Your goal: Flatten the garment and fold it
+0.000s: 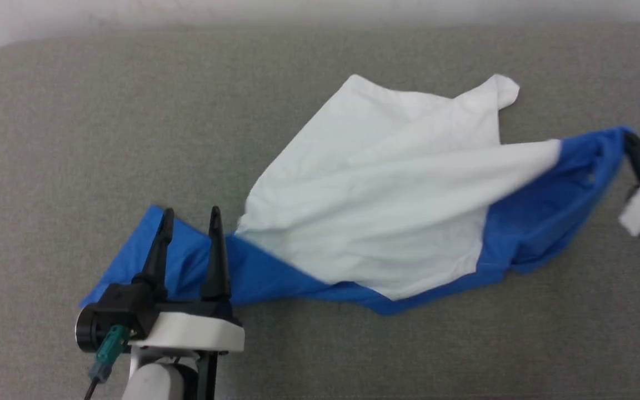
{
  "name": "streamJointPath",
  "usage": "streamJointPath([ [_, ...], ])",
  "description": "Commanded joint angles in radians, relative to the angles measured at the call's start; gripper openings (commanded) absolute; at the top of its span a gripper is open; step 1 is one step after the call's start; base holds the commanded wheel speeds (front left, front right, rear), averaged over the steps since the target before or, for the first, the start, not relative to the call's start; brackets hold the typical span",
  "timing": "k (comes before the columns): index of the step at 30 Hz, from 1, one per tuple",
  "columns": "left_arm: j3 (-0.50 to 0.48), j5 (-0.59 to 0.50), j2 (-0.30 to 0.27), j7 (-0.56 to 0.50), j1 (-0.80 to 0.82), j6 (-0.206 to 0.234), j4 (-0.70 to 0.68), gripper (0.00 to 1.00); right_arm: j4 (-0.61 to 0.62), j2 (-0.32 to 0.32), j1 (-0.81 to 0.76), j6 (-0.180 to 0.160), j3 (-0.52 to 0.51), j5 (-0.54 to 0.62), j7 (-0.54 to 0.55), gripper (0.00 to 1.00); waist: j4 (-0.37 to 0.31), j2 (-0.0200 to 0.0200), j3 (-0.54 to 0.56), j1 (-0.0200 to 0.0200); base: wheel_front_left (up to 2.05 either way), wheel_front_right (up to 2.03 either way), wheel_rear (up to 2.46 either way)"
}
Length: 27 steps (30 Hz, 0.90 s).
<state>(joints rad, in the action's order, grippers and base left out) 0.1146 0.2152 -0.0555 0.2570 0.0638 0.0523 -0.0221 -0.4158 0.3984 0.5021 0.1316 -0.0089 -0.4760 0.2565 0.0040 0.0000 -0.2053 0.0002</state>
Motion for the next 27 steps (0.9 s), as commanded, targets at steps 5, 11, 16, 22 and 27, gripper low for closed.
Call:
streamJointPath([
  [5, 0.004, -0.007, 0.005, 0.005, 0.034, -0.004, 0.012, 1.00, -0.153, 0.010, 0.010, -0.001, -0.102, -0.001, -0.076, 0.00, 0.027, 0.0000, -0.067, -0.0002, 0.00, 0.00, 0.00],
  [11, 0.006, -0.003, 0.005, 0.005, 0.037, 0.003, 0.023, 1.00, -0.258, -0.025, -0.009, -0.001, -0.139, 0.010, -0.245, 1.00, 0.017, 0.0000, -0.056, -0.0002, 0.00, 0.00, 0.00],
  [16, -0.004, -0.007, 0.005, 0.005, 0.020, 0.003, 0.028, 1.00, -0.216, -0.056, -0.080, -0.001, -0.158, 0.020, -0.396, 1.00, -0.002, 0.0000, -0.010, -0.0002, 0.00, 0.00, 0.00],
  [22, -0.021, -0.011, 0.005, 0.005, -0.016, 0.004, 0.031, 1.00, -0.041, -0.077, -0.212, -0.001, -0.120, 0.038, -0.334, 1.00, -0.024, 0.0000, 0.053, -0.0002, 0.00, 0.00, 0.00],
  [27, -0.026, -0.009, 0.005, 0.005, -0.038, 0.005, 0.029, 1.00, 0.131, -0.081, -0.329, -0.001, -0.020, 0.035, -0.072, 1.00, -0.034, 0.0000, 0.076, -0.0002, 0.00, 0.00, 0.00],
])
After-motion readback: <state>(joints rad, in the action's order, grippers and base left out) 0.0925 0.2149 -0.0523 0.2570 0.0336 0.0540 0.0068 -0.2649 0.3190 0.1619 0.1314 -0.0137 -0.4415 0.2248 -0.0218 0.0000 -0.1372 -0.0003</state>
